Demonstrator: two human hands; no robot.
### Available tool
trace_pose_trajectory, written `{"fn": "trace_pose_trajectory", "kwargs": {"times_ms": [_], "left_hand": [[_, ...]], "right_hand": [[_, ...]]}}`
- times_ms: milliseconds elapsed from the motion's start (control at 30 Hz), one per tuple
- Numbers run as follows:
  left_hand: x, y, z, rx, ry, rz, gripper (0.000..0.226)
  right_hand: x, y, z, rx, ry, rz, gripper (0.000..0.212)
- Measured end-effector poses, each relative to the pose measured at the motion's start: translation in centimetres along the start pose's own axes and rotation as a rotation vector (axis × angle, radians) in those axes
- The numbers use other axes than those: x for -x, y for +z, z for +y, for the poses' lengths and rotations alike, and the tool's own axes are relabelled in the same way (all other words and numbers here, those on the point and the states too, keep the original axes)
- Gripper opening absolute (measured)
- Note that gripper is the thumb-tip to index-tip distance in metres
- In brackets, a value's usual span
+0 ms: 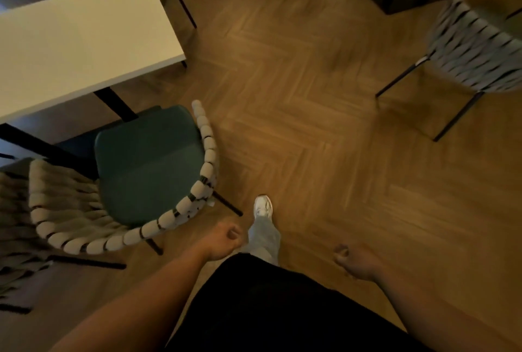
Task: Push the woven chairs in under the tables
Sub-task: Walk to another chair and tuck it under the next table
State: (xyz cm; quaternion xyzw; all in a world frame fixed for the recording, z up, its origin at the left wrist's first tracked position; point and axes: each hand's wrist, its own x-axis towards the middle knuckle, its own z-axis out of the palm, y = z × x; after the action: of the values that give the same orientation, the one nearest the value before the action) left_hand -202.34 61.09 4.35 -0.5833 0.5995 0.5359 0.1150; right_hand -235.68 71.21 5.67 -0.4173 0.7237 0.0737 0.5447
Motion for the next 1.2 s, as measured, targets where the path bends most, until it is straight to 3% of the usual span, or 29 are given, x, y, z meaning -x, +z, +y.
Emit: {"fn": "trace_pose_trajectory", "kwargs": {"times_ms": [100, 367, 467, 633, 767, 967, 1200], "left_hand": [[-5.3, -2.9, 3.3, -0.038, -0.009, -0.026, 0.030], [-19.5, -16.6, 12.8, -0.157, 0.025, -0.056, 0.033], [-23.7, -23.6, 16.2, -0.207, 0.047, -0.014, 0.036], [-30.5, -32.0, 20.2, -0.085, -0.010, 0.083, 0.031], [-35.7, -36.2, 22.0, -0.019, -0.104, 0.103, 0.032], [-42.2, -42.4, 25.9, 0.150, -0.313, 0.149, 0.036], [-49.9, -54.8, 33.8, 0.421, -0.261, 0.384, 0.031]], "right_hand": [[-3.7, -5.3, -1.2, -0.007, 0.005, 0.038, 0.030], [-13.6, -21.3, -8.3, -0.103, 0.155, 0.109, 0.034], [-17.0, -27.8, -13.1, -0.132, 0.092, 0.140, 0.029], [-25.2, -37.4, -20.8, -0.107, -0.010, 0.168, 0.013], [-33.3, -45.2, -26.5, 0.009, -0.069, 0.096, 0.011], [-44.7, -59.0, -36.2, 0.311, -0.105, -0.064, 0.029], [-54.4, -72.6, -52.2, 0.520, -0.219, -0.185, 0.034]]}}
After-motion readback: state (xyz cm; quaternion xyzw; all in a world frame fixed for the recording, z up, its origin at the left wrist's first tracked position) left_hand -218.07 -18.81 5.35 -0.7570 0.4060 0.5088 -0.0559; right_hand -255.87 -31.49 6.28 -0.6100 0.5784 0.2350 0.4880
